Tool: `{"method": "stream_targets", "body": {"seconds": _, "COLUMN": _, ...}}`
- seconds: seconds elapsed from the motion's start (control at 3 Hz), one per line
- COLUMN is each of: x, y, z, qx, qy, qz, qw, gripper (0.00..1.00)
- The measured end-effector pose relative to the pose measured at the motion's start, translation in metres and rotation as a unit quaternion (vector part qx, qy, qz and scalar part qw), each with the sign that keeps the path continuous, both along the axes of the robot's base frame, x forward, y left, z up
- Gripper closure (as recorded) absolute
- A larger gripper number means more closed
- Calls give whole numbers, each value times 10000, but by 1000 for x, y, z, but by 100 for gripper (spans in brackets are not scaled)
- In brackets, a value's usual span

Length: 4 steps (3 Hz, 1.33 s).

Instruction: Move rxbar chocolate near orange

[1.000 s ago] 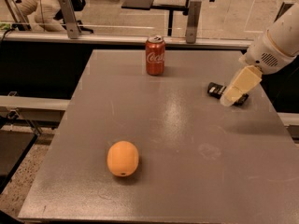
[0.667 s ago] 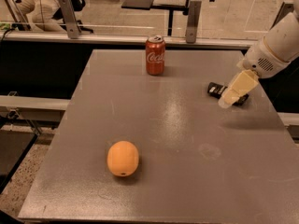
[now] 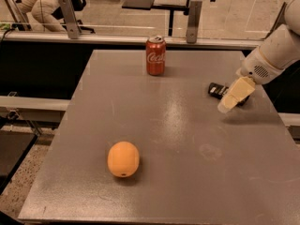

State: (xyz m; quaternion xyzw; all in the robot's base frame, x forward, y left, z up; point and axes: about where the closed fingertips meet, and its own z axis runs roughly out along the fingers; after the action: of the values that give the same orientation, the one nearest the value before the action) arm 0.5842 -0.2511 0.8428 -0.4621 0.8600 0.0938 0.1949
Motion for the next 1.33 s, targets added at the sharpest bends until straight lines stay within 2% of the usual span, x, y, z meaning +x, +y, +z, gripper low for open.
{"method": "stream_targets", "body": {"seconds": 0.33, "x": 2, "y": -2, "z": -7, "qx": -4, "qy": 87, "qz": -2, "qw": 10000, "gripper": 0}}
{"method": "stream_targets", "body": {"seconds": 0.67, "x": 3, "y": -3, "z": -14, "qx": 0, "qy": 171, "qz": 11, "qw": 9999, "gripper": 16}}
{"method": "stream_targets", "body": {"seconds": 1.33, "x": 3, "y": -1, "z": -16, "qx": 53, "qy": 221, "qz": 55, "qw": 9997, "gripper": 62}}
